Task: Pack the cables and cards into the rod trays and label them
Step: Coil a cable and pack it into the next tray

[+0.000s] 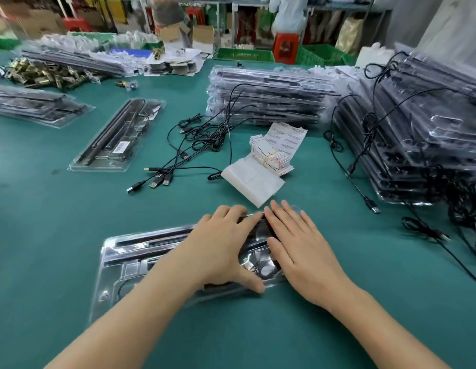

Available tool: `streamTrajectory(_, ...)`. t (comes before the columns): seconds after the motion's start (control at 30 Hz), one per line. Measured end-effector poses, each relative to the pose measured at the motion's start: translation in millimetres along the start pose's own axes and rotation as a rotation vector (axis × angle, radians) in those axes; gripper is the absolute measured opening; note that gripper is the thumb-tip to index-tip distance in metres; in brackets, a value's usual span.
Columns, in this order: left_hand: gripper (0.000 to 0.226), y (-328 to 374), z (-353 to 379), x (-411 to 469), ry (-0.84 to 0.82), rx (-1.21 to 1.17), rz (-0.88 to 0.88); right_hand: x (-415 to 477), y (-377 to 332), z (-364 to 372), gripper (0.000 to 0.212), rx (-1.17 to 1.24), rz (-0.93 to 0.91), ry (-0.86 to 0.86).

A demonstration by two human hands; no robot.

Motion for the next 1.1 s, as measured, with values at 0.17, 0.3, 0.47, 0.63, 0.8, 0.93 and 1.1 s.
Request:
streamTrajectory(0.17, 0.133, -4.8, 8.8, 6.7, -0.030, 0.047, 0.003, 1.0, 12.8, -10.1, 0.060, 0.388, 0.065, 0.069)
streamTrajectory(0.3, 0.133, -2.3, 2.6, 8.6, -0.009, -0.015, 0.019, -16.3, 40.4, -25.4, 0.034, 0.197, 0.427, 0.208)
streamTrajectory(0.47, 0.136, -1.2, -0.5, 5.9, 0.082, -0.034, 0.039, -25.2, 47.8, -35.4, 0.028, 0.251, 0.487, 0.043)
streamTrajectory(0.63, 0.143, -3.8, 0.5, -3.4, 0.204, 0.003, 0.056, -37.0, 59.8, -46.6, 0.017, 0.617, 0.535, -0.009)
streamTrajectory(0.8, 0.148, -12.1, -5.2, -10.0, 0.254, -0.004, 0.057, -39.1, 51.6, -44.3, 0.013, 1.301, 0.529, -0.110)
streamTrajectory(0.93, 0.147, -21.8, -9.6, -14.4, 0.228, 0.016, 0.032, -38.0, 44.5, -37.3, 0.032, 1.405, 0.495, -0.082)
streamTrajectory(1.1, 0.146, -29.8, -16.2, -16.7, 0.237, 0.022, 0.022, -29.9, 32.6, -36.0, 0.033, 1.480, 0.456, -0.012)
Point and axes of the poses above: each hand's wrist, its own x-axis towards the middle knuckle, its own z-axis out of the palm, y = z × x, the point moved 1 cm from there along x, towards the middle knuckle, and after that the axes turned 3 degrees about x, right-handed, at the moved point
